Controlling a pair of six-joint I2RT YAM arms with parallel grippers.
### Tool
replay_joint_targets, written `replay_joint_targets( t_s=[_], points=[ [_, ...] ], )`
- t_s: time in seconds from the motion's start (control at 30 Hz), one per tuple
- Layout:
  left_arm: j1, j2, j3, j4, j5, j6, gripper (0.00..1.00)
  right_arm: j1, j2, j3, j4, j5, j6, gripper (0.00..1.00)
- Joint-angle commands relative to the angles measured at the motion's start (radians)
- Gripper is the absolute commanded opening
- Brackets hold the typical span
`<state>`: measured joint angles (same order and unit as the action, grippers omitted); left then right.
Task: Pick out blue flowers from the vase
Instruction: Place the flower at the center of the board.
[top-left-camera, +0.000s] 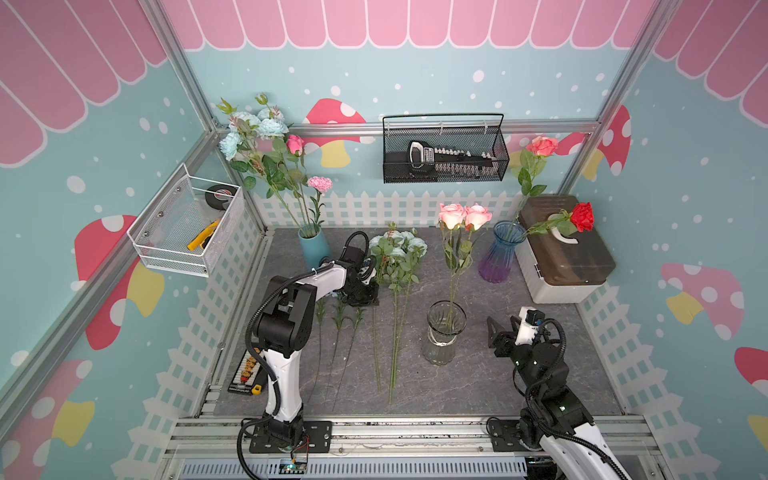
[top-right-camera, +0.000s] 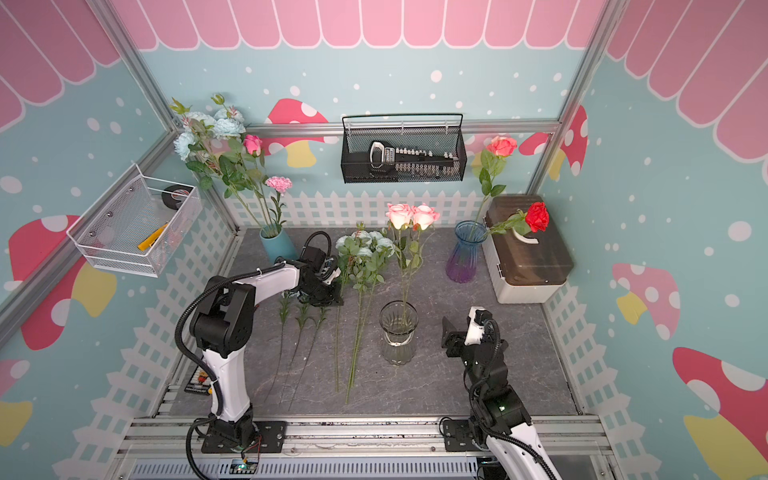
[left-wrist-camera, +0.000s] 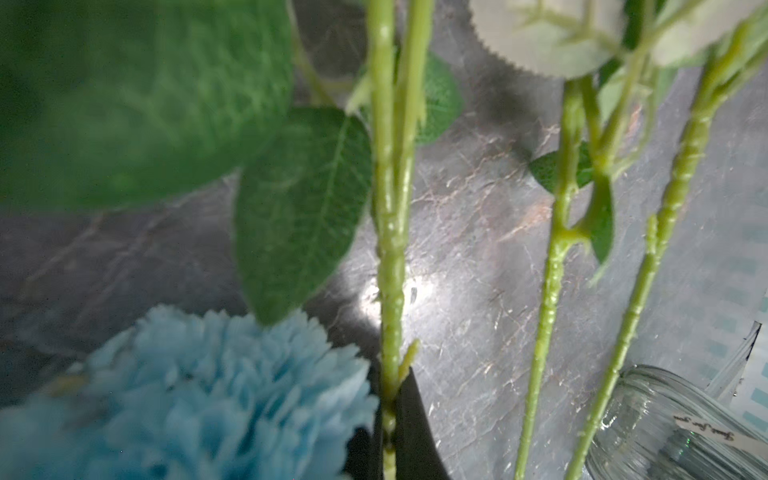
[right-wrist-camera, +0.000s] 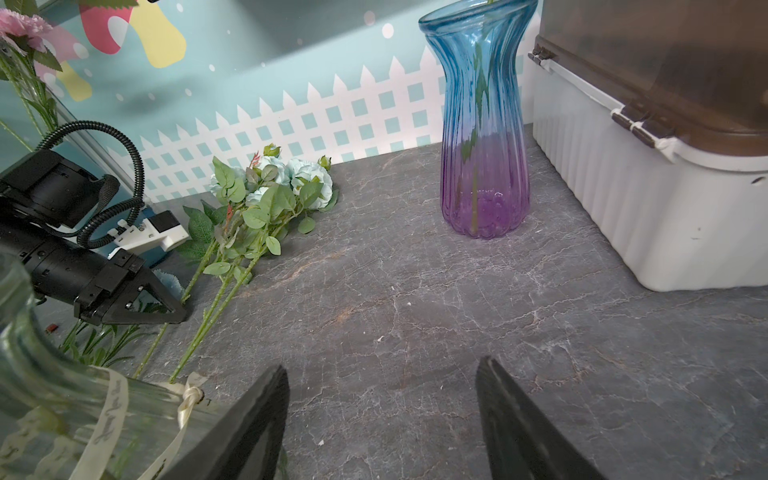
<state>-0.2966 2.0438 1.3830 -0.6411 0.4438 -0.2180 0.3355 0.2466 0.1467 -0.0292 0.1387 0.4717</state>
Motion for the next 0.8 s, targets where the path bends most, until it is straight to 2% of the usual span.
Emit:
replay_joint_targets(
  t_s=[0.0,0.17,0.23,0.33,0.43,0.63,0.7,0.77],
  points=[
    [0.005,0.007,0.037,-0.025,-0.033,0.028,0.19,0.005,-0.003,-0.009,0.028,0.001,-0.005,0.71],
    [-0.023,-0.1,0.003,0.02,-0.078,0.0,0.48,0.004,-0.001,-0.008,0.029,0.001,-0.005,0.71],
    [-0.055,-0.167,-0.004,0.034,-0.115,-0.004,0.56,0.005,0.002,-0.007,0.03,0.002,-0.005,0.71],
    [-0.104,-0.279,-0.005,0.049,-0.201,-0.025,0.58,0.005,0.007,-0.005,0.031,0.002,-0.005,0.71],
    [-0.154,-0.432,-0.086,0.169,-0.286,-0.086,0.58,0.005,0.017,0.0,0.035,0.001,-0.007,0.71],
    [-0.228,-0.767,-0.536,0.74,-0.404,-0.253,0.58,0.005,0.053,0.069,-0.024,-0.057,0.02,0.66],
    [-0.252,-0.817,-0.684,0.94,-0.425,-0.285,0.58,0.005,0.062,0.111,-0.045,-0.109,0.036,0.66],
    [-0.288,-0.824,-0.761,1.072,-0.418,-0.269,0.59,0.005,0.085,0.176,-0.098,-0.157,0.034,0.67]
  ],
)
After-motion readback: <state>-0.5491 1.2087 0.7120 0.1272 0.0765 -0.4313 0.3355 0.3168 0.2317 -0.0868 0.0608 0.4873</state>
